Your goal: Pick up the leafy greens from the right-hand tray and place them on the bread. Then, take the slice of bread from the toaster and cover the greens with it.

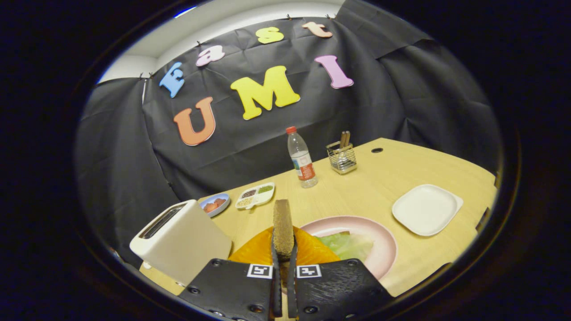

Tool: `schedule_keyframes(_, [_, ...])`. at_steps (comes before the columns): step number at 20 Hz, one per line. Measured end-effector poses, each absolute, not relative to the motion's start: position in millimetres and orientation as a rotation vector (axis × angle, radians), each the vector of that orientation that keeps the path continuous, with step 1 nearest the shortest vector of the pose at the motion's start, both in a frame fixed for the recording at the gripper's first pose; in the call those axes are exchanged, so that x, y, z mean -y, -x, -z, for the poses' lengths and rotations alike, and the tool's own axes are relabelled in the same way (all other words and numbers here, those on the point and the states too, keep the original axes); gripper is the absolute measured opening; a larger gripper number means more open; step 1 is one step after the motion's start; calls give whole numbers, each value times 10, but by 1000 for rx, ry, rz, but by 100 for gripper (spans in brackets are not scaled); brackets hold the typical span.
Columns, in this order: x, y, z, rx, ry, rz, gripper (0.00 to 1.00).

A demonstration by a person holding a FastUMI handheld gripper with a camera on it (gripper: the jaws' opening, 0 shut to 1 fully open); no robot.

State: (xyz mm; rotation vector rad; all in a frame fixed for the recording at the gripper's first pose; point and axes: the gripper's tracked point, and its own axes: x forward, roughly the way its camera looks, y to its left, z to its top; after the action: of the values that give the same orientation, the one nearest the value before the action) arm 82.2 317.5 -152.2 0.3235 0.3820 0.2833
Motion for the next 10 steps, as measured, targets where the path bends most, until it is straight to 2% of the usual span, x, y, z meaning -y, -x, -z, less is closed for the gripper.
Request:
schedule_keyframes(1, [-3117,-828,1536,-379,-316,-279,10])
schedule_keyframes(6, [-2826,-894,1689,-404,-289,-241,17])
schedule_keyframes(10, [-2627,-964,1840,-442,-245,-208,36])
